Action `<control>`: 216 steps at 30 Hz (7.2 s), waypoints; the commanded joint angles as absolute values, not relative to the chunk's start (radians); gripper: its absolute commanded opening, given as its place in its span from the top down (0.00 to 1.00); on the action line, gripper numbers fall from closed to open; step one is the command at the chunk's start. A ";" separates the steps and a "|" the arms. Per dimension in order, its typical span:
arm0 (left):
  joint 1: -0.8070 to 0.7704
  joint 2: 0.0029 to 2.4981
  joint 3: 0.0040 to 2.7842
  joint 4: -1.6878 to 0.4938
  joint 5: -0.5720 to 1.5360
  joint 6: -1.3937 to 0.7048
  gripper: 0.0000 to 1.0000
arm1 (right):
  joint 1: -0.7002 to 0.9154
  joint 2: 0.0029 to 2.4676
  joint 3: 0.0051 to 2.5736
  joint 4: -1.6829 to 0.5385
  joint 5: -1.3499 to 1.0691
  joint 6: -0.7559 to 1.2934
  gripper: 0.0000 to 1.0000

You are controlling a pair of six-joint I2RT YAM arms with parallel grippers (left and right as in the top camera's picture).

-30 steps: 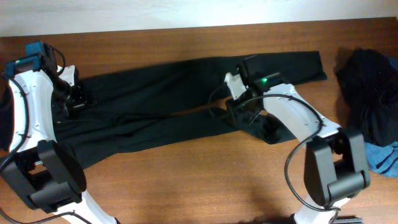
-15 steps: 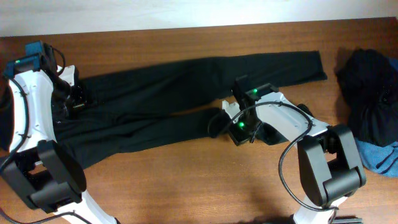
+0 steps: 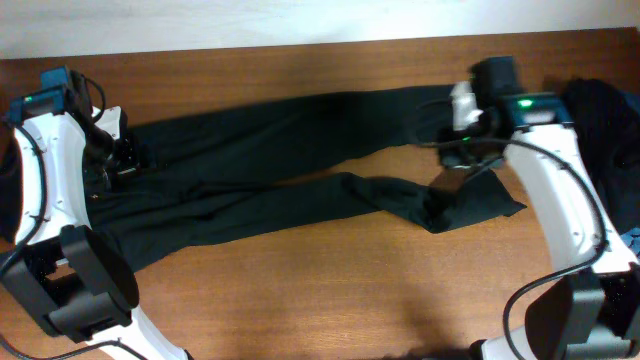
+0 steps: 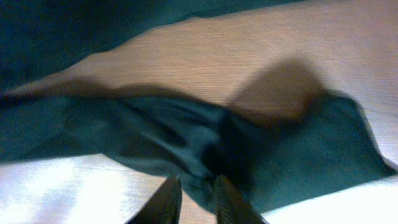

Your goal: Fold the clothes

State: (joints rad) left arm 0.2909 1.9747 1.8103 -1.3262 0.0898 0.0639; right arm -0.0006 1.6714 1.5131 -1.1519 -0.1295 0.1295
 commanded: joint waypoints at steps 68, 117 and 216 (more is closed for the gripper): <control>0.291 1.948 1.815 -1.327 0.090 0.083 0.01 | -0.065 1.935 1.679 -1.347 0.139 0.453 0.96; 0.291 1.948 1.814 -1.327 0.090 0.083 0.01 | -0.246 1.336 0.862 -0.512 -0.201 0.395 0.96; 0.290 1.948 1.814 -1.327 0.090 0.083 0.01 | -0.576 1.682 1.144 -0.838 -0.050 0.357 0.37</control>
State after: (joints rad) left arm 0.2909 1.9747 1.8103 -1.3266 0.0898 0.0643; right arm -0.5442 1.6825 1.1294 -0.8242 -0.0475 0.3416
